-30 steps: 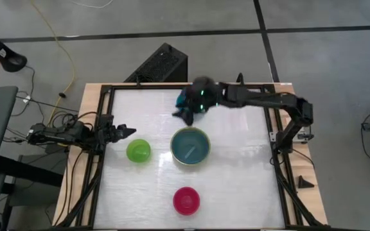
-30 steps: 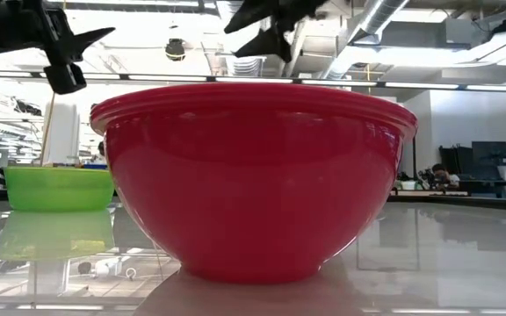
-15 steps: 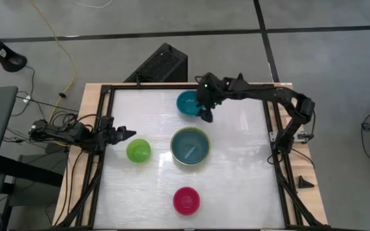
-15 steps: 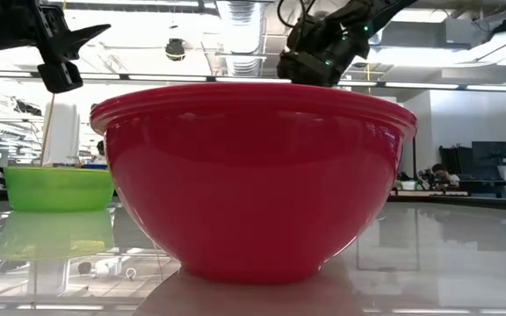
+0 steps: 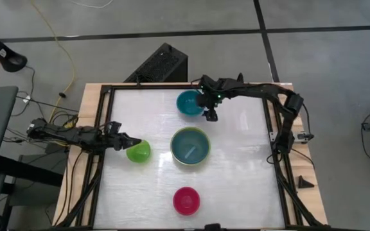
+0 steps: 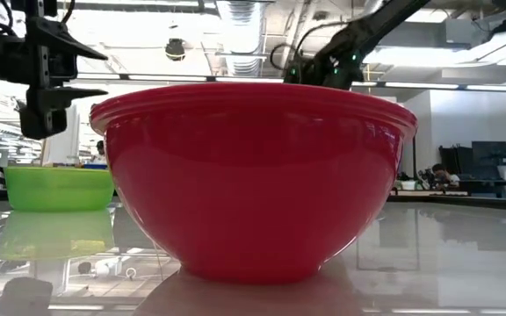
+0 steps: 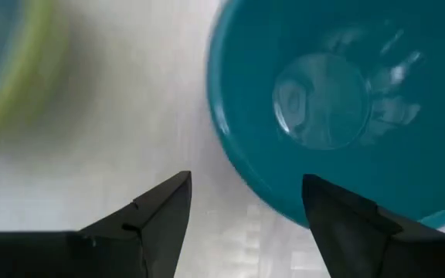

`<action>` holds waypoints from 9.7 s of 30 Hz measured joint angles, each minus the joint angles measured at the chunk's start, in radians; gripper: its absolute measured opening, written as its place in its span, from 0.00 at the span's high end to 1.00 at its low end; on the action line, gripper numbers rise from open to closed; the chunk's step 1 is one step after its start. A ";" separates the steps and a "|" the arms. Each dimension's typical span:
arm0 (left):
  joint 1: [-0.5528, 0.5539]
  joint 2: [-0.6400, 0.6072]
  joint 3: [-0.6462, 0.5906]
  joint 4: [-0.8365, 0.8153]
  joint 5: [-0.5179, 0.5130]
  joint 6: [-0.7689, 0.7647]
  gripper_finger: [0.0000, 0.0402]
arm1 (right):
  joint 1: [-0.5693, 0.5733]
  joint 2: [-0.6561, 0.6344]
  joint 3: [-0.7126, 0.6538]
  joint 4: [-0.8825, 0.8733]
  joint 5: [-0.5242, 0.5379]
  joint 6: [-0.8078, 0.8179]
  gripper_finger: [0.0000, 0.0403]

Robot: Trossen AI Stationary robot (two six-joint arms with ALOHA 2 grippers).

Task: Nest bowls inside each other
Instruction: Stack the blue bowl on the blue transparent bowl, then stack the green transparent bowl on the blue bowl, then stack the red bowl on the green transparent bowl

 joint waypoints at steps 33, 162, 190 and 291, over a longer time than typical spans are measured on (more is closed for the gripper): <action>-0.085 0.841 0.562 -0.561 0.284 0.203 0.53 | 0.098 -0.211 0.016 0.264 -0.521 0.507 0.92; 0.258 1.271 0.785 0.279 0.440 0.671 1.00 | 1.524 -0.875 -0.375 -0.166 1.620 1.967 0.49; 0.153 2.028 1.717 -0.864 0.016 1.021 0.96 | 1.695 -0.885 -0.557 0.310 1.630 1.718 0.49; -0.146 1.808 0.879 0.438 0.560 -0.108 0.98 | 1.411 -0.887 -0.885 0.860 1.227 1.679 0.49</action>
